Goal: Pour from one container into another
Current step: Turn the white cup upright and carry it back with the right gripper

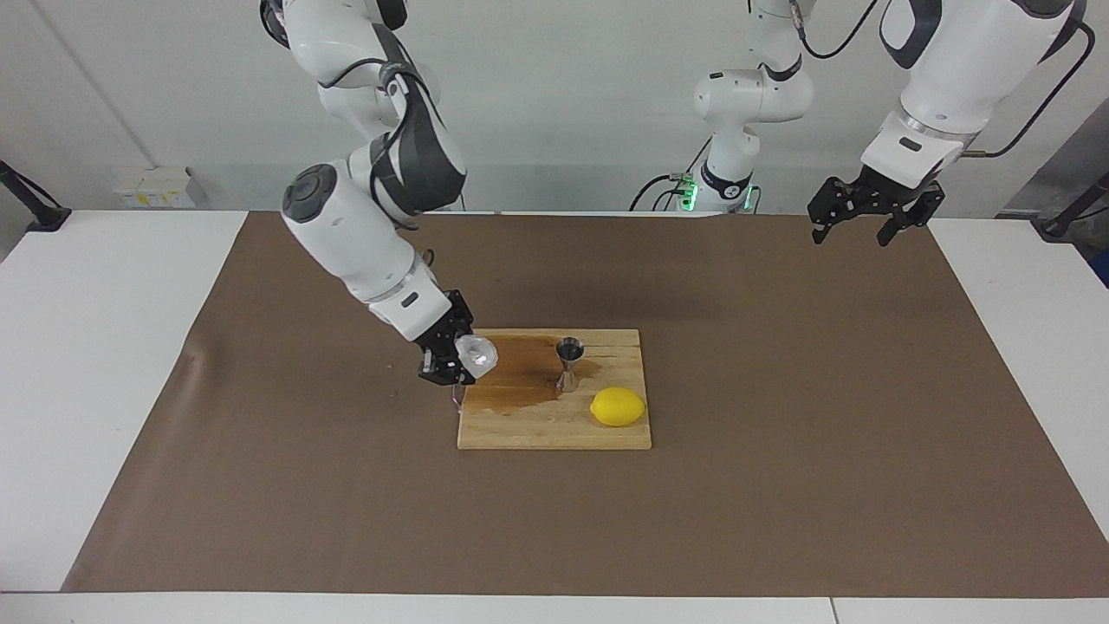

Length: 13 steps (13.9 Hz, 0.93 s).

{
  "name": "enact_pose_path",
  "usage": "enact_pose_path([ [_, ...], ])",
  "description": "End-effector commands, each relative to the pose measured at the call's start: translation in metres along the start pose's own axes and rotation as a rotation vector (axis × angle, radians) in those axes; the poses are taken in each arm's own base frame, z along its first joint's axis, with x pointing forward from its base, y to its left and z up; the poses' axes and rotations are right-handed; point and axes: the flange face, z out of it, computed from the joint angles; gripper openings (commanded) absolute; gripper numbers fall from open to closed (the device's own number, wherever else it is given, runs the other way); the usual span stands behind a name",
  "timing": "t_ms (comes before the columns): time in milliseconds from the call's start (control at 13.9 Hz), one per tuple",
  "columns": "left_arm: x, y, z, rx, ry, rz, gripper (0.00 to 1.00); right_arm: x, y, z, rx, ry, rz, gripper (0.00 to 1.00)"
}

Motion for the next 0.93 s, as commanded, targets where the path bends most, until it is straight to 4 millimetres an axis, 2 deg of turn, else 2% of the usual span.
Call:
enact_pose_path([
  [0,-0.009,-0.002,-0.001,-0.012,0.007,0.000,1.00,-0.050,-0.016,-0.007,0.004,0.080,-0.029,0.10],
  [287,-0.009,-0.002,-0.001,-0.012,0.007,0.000,1.00,-0.147,-0.034,-0.005,-0.020,0.196,-0.055,0.10],
  [431,-0.009,-0.002,-0.001,-0.012,0.007,0.000,1.00,-0.188,-0.044,0.001,-0.028,0.224,-0.083,0.10],
  [646,-0.009,-0.002,-0.001,-0.012,0.007,0.000,1.00,-0.222,-0.059,0.017,-0.039,0.249,-0.098,0.10],
  [861,-0.009,-0.002,-0.001,-0.012,0.008,0.000,1.00,-0.249,-0.064,0.058,-0.024,0.341,-0.069,0.11],
])
